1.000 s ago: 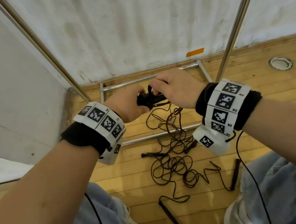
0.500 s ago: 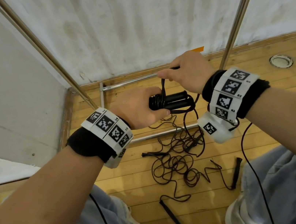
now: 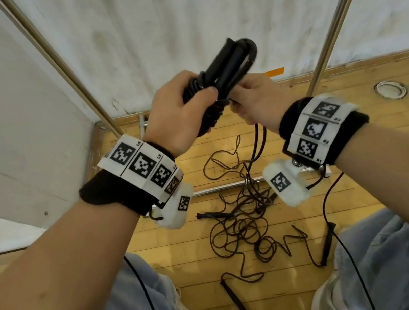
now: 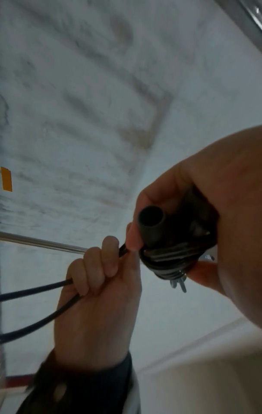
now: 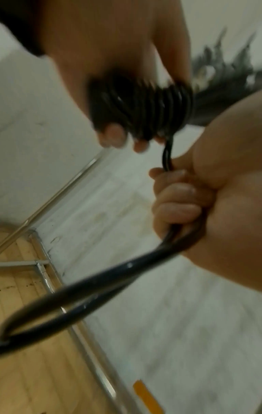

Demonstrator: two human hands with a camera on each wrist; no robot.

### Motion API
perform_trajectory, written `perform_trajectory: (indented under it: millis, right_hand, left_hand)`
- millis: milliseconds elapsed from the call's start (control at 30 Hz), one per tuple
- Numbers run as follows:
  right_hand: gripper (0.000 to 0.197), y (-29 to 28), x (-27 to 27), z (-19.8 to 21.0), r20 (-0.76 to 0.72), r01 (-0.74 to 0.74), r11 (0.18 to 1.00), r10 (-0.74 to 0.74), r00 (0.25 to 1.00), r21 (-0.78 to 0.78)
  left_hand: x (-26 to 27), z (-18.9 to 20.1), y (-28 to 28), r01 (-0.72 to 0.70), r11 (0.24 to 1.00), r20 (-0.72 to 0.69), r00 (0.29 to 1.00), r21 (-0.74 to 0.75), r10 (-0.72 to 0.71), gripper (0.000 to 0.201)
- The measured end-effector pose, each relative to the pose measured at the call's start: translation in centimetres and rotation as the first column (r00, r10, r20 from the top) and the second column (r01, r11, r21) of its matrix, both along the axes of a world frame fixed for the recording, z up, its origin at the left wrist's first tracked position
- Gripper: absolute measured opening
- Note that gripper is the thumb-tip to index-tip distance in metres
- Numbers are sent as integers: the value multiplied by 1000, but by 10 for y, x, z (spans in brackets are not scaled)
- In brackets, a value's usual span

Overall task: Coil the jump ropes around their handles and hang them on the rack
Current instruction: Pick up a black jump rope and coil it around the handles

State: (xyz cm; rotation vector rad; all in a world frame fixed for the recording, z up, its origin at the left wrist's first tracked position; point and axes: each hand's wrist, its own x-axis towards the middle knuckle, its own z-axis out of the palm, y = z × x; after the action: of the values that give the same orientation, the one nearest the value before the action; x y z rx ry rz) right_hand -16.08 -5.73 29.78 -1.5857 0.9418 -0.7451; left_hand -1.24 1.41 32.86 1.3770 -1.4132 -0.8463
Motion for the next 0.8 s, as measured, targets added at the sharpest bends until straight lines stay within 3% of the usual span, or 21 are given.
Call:
perform_trajectory:
  millis: [100, 233, 267, 333, 433, 500, 600, 700, 800]
  right_hand:
    - [19, 14, 13, -7, -140, 17, 946, -66, 988, -323]
    - [20, 17, 14, -10, -424, -88, 861, -155, 892, -501]
    - [21, 16, 14, -8, -473, -91, 859, -186, 861, -504]
    - [19, 15, 14, -5, -461, -48, 923, -145, 876, -382]
    - [21, 22, 20, 1, -202, -89, 996, 89, 975, 11]
    - [21, 24, 22, 3, -66, -137, 983, 146, 987, 124]
    - [25, 22, 21, 4, -116, -131, 988, 140, 983, 84]
    - [21, 19, 18, 0, -308, -106, 987, 63, 949, -123]
    - [15, 17, 17, -8, -371, -72, 957, -38, 928, -279]
  left_hand:
    - [3, 2, -7, -90, 996, -73, 993, 15, 90, 22]
    - [7, 3, -9, -78, 997, -39, 996, 23, 78, 27]
    - [7, 3, -8, -64, 998, -12, 998, 17, 64, 26]
    - [6, 3, -6, -43, 999, 51, 998, -1, 43, 24]
    - [7, 3, -7, -78, 996, 125, 989, -33, 81, 32]
    - [11, 4, -9, -104, 993, 143, 984, -51, 111, 31]
    - [18, 4, -11, -122, 991, 158, 979, -45, 128, 25]
    - [24, 4, -12, -109, 994, 200, 974, 3, 106, 24]
    - [29, 6, -12, -82, 996, 279, 958, 39, 68, 22]
